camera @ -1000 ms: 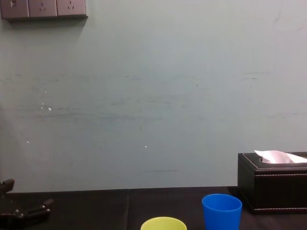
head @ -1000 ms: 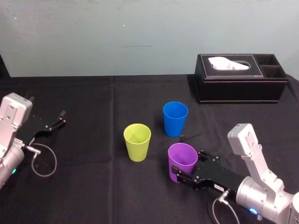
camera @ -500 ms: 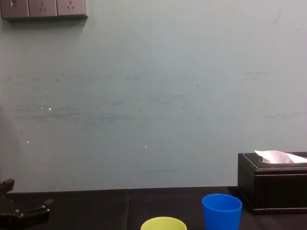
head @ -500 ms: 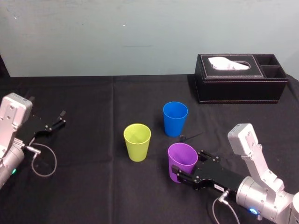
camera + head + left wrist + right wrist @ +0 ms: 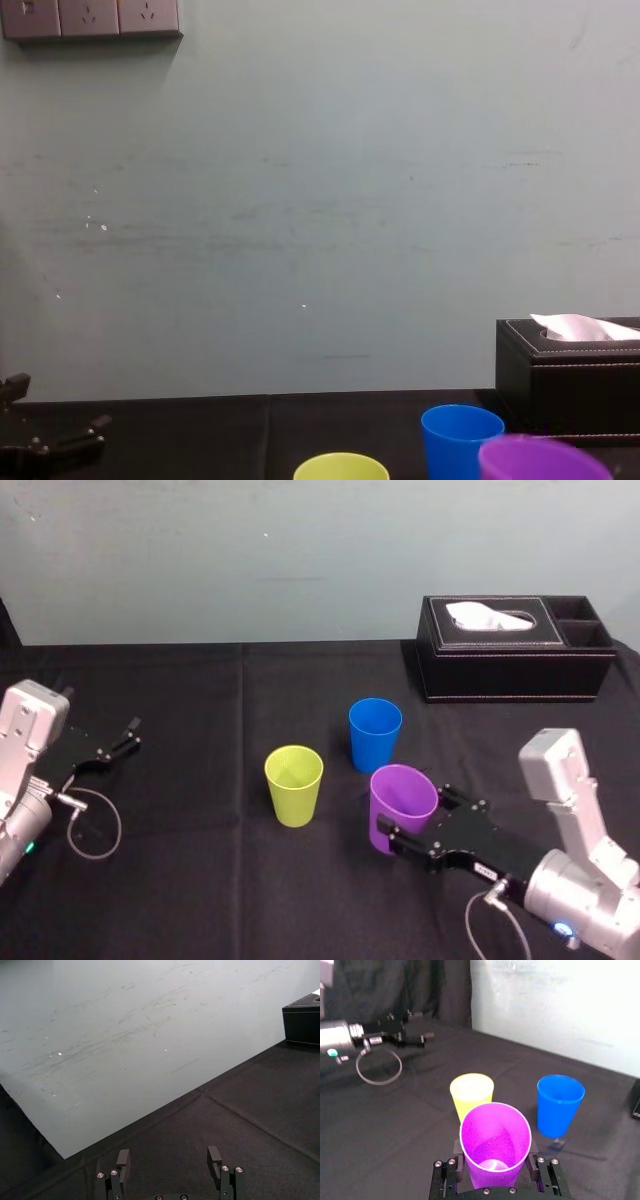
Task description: Stack the three plastic cups sequentially using one hand.
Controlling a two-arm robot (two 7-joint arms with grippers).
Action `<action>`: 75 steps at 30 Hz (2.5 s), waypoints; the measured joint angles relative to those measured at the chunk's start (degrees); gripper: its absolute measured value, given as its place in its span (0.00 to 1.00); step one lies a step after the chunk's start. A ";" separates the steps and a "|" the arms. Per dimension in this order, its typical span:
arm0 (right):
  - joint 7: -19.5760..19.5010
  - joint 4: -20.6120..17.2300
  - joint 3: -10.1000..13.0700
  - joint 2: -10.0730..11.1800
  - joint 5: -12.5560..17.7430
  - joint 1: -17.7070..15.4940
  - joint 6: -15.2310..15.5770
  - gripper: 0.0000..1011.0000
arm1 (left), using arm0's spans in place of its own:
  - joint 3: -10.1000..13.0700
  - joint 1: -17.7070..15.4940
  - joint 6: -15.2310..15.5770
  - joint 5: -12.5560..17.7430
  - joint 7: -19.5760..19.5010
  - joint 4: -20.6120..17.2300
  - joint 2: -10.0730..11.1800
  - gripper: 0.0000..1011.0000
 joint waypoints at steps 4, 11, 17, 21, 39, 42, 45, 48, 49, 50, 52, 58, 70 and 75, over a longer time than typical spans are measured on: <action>-0.77 -4.26 2.12 0.92 1.29 -1.82 0.71 0.72 | 0.00 0.00 0.00 0.00 0.00 0.00 0.00 1.00; -1.88 -8.54 4.41 1.69 2.77 -2.29 2.37 0.72 | 0.00 0.00 0.00 0.00 0.00 0.00 0.00 1.00; -3.16 -10.51 5.51 1.74 3.49 -0.10 4.14 0.72 | 0.00 0.00 0.00 0.00 0.00 0.00 0.00 1.00; -3.67 -10.15 5.29 1.42 3.38 2.06 5.11 0.72 | 0.00 0.00 0.00 0.00 0.00 0.00 0.00 1.00; -4.90 -1.30 0.64 -2.53 -0.41 12.37 8.33 0.72 | 0.00 0.00 0.00 0.00 0.00 0.00 0.00 1.00; -4.90 0.15 0.23 -3.26 -0.85 13.48 8.53 0.72 | 0.00 0.00 0.00 0.00 0.00 0.00 0.00 1.00; -4.88 1.37 -0.20 -3.97 -1.34 14.61 8.76 0.72 | 0.00 0.00 0.00 0.00 0.00 0.00 0.00 1.00; -4.83 2.48 -0.71 -4.52 -1.96 15.58 9.06 0.72 | 0.00 0.00 0.00 0.00 0.00 0.00 0.00 1.00; -4.83 2.75 -0.81 -4.67 -2.07 15.84 9.13 0.72 | 0.00 0.00 0.00 0.00 0.00 0.00 0.00 1.00; -4.82 3.27 -1.00 -5.00 -2.36 16.35 9.24 0.72 | 0.00 0.00 0.00 0.00 0.00 0.00 0.00 1.00; -4.79 4.10 -1.21 -5.46 -2.68 16.96 9.33 0.72 | 0.00 0.00 0.00 0.00 0.00 0.00 0.00 1.00; -4.64 6.20 -1.69 -6.54 -3.51 18.36 9.37 0.72 | 0.00 0.00 0.00 0.00 0.00 0.00 0.00 1.00; -4.25 9.78 -2.11 -8.32 -4.48 20.28 9.46 0.72 | 0.00 0.00 0.00 0.00 0.00 0.00 0.00 1.00; -4.16 10.59 -2.21 -8.87 -4.84 20.81 9.45 0.72 | 0.00 0.00 0.00 0.00 0.00 0.00 0.00 1.00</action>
